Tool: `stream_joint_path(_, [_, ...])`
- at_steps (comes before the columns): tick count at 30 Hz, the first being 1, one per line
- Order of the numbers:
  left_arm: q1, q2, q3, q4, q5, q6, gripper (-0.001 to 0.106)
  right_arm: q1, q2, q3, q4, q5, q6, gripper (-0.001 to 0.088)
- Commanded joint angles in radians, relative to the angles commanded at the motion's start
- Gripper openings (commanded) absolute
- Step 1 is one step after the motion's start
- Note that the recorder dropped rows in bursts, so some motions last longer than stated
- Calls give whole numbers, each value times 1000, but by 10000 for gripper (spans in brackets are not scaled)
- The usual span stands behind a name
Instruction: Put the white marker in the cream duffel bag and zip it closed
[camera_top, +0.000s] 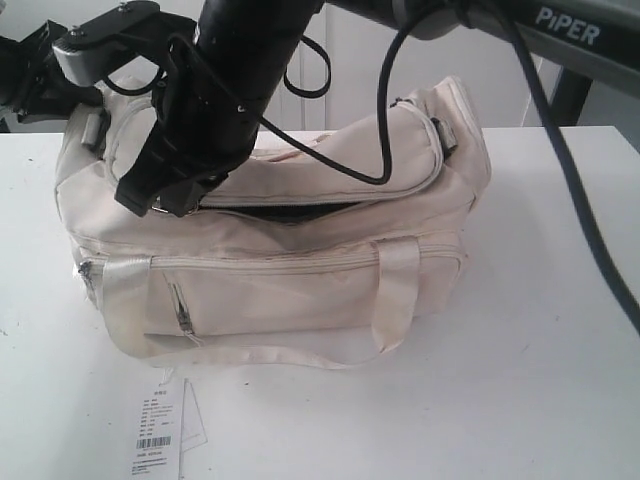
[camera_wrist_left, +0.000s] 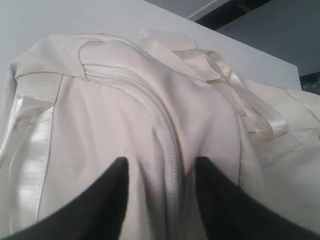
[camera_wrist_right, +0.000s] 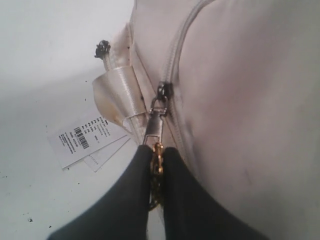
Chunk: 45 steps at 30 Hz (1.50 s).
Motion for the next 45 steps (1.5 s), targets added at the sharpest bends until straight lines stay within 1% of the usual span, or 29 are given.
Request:
stream_joint_path(1, [12, -9, 0, 0, 0, 0, 730, 0, 0, 0, 0, 0, 0, 0])
stream_joint_path(3, [47, -30, 0, 2, 10, -5, 737, 0, 0, 0, 0, 0, 0, 0])
stream_joint_path(6, [91, -77, 0, 10, 64, -5, 723, 0, 0, 0, 0, 0, 0, 0])
stream_joint_path(9, [108, -156, 32, 10, 98, 14, 685, 0, 0, 0, 0, 0, 0, 0])
stream_joint_path(11, [101, -222, 81, 10, 101, 54, 664, 0, 0, 0, 0, 0, -5, 0])
stream_joint_path(15, [69, -352, 218, 17, 76, 84, 658, 0, 0, 0, 0, 0, -7, 0])
stream_joint_path(16, [60, -393, 267, 28, 61, 86, 658, 0, 0, 0, 0, 0, -7, 0])
stream_joint_path(18, [52, -447, 337, 34, 31, 86, 658, 0, 0, 0, 0, 0, -7, 0])
stream_joint_path(19, [47, -487, 389, 34, 7, 86, 658, 0, 0, 0, 0, 0, -7, 0])
stream_joint_path(23, [45, -595, 548, 36, -65, 82, 658, 0, 0, 0, 0, 0, -7, 0])
stream_joint_path(25, [45, -643, 627, 3, -98, 79, 658, 0, 0, 0, 0, 0, -7, 0])
stream_joint_path(27, [45, -680, 703, -60, -120, 79, 658, 0, 0, 0, 0, 0, -7, 0])
stream_joint_path(32, [43, -718, 836, -132, -172, 117, 658, 0, 0, 0, 4, 0, -7, 0])
stream_joint_path(35, [12, -718, 895, -146, -237, 123, 658, 0, 0, 0, 6, 0, -7, 0])
stream_joint_path(38, [-33, -718, 927, -148, -300, 164, 658, 2, 0, 0, 17, 0, -7, 0])
stream_joint_path(45, [-105, -716, 937, -166, -369, 169, 658, 2, 0, 0, 23, 0, -7, 0])
